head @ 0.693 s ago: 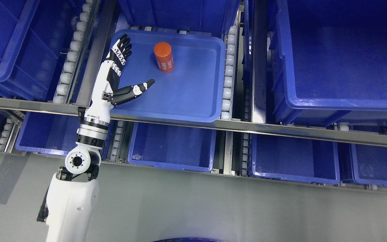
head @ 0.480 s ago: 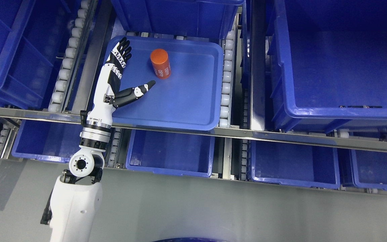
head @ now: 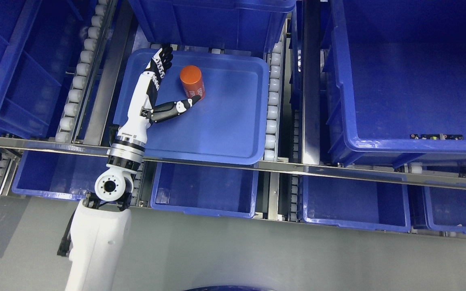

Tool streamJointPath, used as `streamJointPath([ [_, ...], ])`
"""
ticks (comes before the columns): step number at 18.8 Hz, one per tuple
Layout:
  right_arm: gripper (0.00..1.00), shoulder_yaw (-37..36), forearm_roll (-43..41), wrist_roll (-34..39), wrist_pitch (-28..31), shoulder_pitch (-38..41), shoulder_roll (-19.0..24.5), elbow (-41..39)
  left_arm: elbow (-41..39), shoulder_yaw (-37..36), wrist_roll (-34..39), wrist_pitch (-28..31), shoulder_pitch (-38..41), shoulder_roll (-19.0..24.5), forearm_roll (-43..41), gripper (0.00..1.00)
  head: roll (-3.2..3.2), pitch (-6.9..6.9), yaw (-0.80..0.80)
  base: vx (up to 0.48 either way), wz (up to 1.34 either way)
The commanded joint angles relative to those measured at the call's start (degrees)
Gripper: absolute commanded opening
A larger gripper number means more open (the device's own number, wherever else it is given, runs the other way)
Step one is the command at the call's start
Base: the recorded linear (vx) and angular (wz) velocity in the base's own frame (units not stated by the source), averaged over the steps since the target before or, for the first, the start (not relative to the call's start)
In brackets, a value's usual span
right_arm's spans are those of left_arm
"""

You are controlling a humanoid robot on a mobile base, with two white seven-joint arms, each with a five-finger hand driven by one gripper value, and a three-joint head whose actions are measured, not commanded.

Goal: Grab orange capacitor from left shelf to right desk
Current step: 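Reach the left hand toward the orange capacitor in the blue tray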

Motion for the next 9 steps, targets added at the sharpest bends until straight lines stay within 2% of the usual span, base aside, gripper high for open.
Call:
streamJointPath([
  [1,1.0,-0.61,0.0,0.01,-0.11,-0.09,-1.0,-1.93,8.6,-3.29,-0.12,1.69,-4.99,0.3,-2.04,0.98,0.0,0.0,0.0,0.012,0.0],
  [6,1.0,-0.61,0.0,0.01,-0.02,-0.09,-1.0,-1.93,13.43,-6.01,-0.12,1.78,-7.28,0.3,-2.13,0.94,0.0,0.0,0.0,0.0,0.0],
  [9,1.0,-0.61,0.0,0.01,-0.02,-0.09,-1.0,-1.93,13.7,-6.11,-0.12,1.25,-7.28,0.3,-2.22,0.87,0.0,0.0,0.0,0.0,0.0],
])
